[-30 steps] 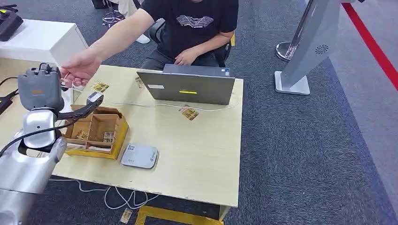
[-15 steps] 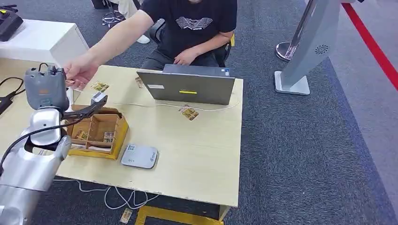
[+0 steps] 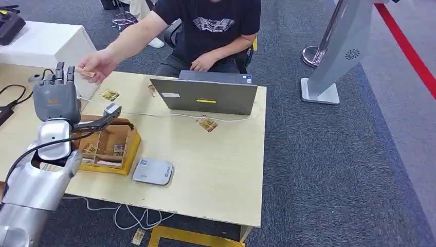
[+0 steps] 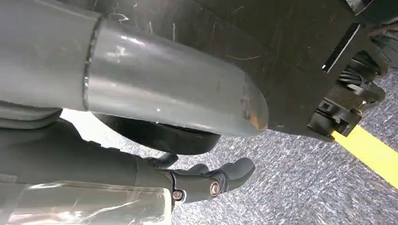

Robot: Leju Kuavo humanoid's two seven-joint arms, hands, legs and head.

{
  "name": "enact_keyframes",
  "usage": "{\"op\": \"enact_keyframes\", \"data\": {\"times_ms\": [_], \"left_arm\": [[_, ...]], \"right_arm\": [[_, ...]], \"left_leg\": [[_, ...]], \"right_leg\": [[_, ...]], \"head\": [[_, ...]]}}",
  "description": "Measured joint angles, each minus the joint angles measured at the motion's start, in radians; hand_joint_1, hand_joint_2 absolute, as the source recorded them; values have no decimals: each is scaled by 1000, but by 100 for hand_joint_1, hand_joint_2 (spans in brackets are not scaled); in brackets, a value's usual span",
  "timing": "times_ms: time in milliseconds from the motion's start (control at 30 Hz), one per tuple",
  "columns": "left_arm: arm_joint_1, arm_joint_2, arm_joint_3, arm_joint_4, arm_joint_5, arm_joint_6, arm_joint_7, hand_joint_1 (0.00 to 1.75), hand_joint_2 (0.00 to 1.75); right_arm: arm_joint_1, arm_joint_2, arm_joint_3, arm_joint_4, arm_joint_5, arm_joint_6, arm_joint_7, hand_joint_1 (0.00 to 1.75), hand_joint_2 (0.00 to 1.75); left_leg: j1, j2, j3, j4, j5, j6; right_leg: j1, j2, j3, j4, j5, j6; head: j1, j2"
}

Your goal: Pass the card to the sensor for recognition and then transmit it.

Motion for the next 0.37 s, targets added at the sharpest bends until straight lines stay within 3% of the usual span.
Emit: {"op": "enact_keyframes", "data": {"times_ms": [367], "left_arm": [[1,-10,-1,0,0,-13,-7,0,175]], "right_arm": [[0,0,0,2,3,0,-3,0,0]], "left_leg": [[0,0,0,0,0,0]], "right_leg": [[0,0,0,0,0,0]], "head": [[0,0]]}}
